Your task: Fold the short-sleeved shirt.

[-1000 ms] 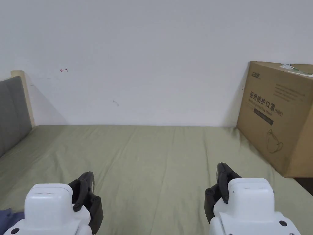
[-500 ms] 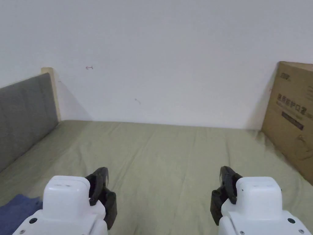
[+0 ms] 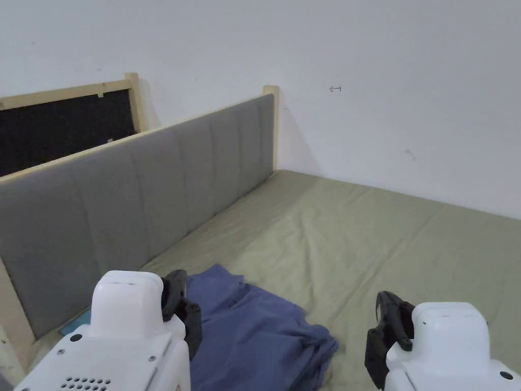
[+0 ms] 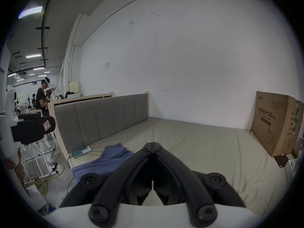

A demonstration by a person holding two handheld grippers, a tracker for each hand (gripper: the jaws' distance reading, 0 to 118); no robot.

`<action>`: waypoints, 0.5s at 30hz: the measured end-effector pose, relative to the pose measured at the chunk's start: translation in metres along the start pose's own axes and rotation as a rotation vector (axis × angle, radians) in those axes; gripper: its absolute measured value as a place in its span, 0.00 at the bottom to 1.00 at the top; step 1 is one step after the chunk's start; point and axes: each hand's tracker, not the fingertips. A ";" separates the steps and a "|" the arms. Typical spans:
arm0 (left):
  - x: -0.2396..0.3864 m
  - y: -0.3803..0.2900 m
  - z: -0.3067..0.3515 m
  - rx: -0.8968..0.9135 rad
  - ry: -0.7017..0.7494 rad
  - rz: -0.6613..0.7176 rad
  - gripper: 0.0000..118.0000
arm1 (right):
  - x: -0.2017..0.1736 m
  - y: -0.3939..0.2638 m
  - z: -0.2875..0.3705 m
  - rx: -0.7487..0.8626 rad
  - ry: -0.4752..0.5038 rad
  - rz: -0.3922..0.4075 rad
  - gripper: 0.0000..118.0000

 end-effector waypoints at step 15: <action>0.011 -0.117 -0.178 -0.534 -0.215 0.160 0.97 | 0.021 -0.049 -0.042 -0.211 -0.027 0.005 0.00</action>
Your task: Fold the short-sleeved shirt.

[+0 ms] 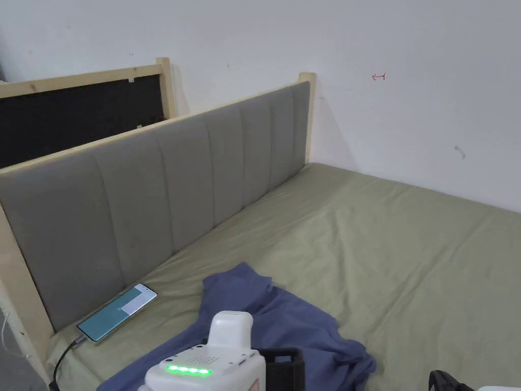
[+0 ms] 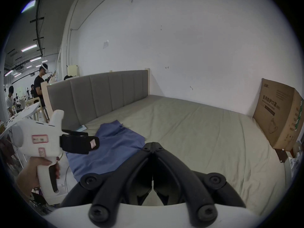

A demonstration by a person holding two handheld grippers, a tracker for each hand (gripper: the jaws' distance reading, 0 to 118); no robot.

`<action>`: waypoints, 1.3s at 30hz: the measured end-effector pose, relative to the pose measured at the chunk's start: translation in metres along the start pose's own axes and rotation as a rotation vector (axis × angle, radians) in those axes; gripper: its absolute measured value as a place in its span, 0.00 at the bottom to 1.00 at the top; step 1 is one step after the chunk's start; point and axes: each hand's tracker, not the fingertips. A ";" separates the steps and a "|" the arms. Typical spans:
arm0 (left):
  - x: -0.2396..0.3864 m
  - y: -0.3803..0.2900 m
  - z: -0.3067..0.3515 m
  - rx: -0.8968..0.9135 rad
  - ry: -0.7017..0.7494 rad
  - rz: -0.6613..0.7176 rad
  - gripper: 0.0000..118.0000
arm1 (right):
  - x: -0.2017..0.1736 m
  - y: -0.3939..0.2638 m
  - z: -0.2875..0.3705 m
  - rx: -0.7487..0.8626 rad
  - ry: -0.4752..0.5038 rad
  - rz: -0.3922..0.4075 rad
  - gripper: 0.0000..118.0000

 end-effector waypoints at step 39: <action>0.115 0.084 -0.033 -0.152 -0.332 0.107 0.06 | 0.131 -0.019 0.057 -0.061 -0.280 -0.258 0.00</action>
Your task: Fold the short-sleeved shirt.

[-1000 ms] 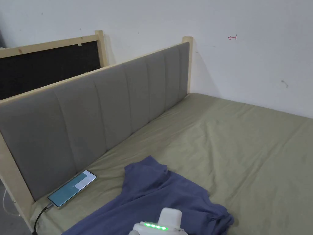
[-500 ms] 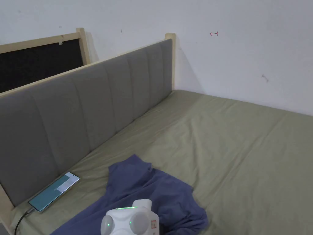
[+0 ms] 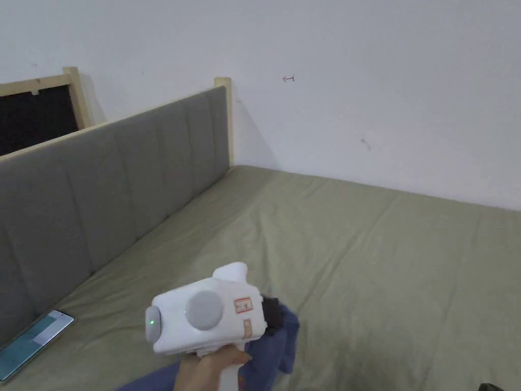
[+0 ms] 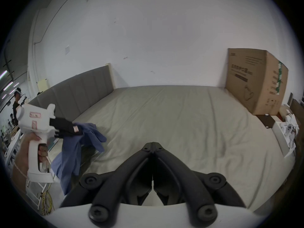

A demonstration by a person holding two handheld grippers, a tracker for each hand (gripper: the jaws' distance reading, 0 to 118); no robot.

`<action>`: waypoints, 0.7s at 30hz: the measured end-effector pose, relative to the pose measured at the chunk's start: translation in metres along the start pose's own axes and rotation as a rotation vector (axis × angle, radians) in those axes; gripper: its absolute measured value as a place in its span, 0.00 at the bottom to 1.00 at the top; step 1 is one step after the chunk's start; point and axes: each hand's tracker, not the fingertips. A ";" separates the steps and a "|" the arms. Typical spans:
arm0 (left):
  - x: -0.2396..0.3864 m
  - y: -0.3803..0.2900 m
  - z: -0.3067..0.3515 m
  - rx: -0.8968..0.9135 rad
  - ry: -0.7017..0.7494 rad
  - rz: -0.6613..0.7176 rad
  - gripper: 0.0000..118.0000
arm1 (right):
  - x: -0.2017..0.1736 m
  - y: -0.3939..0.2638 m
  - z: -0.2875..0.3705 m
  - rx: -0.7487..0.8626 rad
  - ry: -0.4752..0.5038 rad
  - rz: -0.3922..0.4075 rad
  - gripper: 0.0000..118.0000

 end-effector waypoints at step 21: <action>0.293 -0.275 -0.199 -0.659 -0.311 -0.583 0.10 | 0.197 -0.037 0.093 -0.002 -0.457 -0.282 0.00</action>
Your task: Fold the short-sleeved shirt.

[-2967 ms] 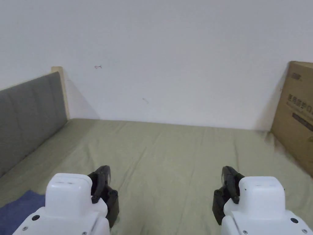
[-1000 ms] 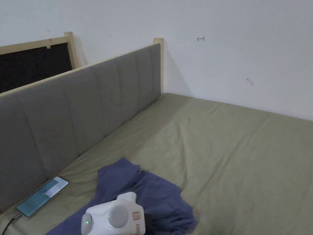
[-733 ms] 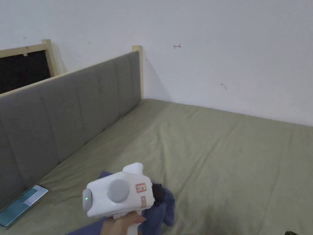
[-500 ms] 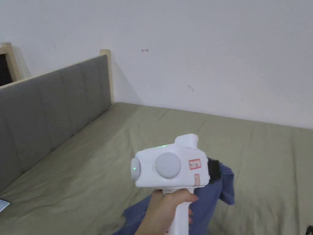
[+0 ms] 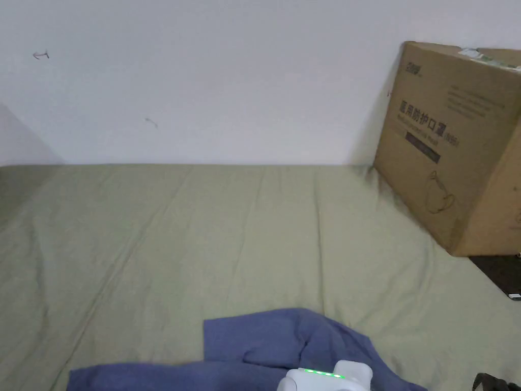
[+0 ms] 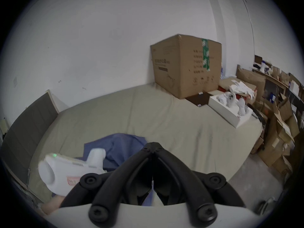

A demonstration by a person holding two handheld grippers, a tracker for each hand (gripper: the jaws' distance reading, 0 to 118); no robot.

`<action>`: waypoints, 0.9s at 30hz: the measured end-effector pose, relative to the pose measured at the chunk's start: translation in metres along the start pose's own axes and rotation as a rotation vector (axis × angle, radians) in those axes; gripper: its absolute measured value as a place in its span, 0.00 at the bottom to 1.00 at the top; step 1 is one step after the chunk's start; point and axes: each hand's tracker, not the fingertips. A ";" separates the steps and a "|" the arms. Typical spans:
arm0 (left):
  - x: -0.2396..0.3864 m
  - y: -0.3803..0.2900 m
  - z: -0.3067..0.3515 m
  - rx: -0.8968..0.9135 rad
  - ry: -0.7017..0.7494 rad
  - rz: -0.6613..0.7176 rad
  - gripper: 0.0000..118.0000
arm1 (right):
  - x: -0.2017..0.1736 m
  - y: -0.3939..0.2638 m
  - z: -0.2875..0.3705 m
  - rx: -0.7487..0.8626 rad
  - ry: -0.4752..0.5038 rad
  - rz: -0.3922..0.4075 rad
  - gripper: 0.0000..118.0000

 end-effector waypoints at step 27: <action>-0.254 -0.067 0.239 0.370 0.273 0.513 0.59 | -0.113 -0.040 -0.047 -0.171 0.225 0.178 0.00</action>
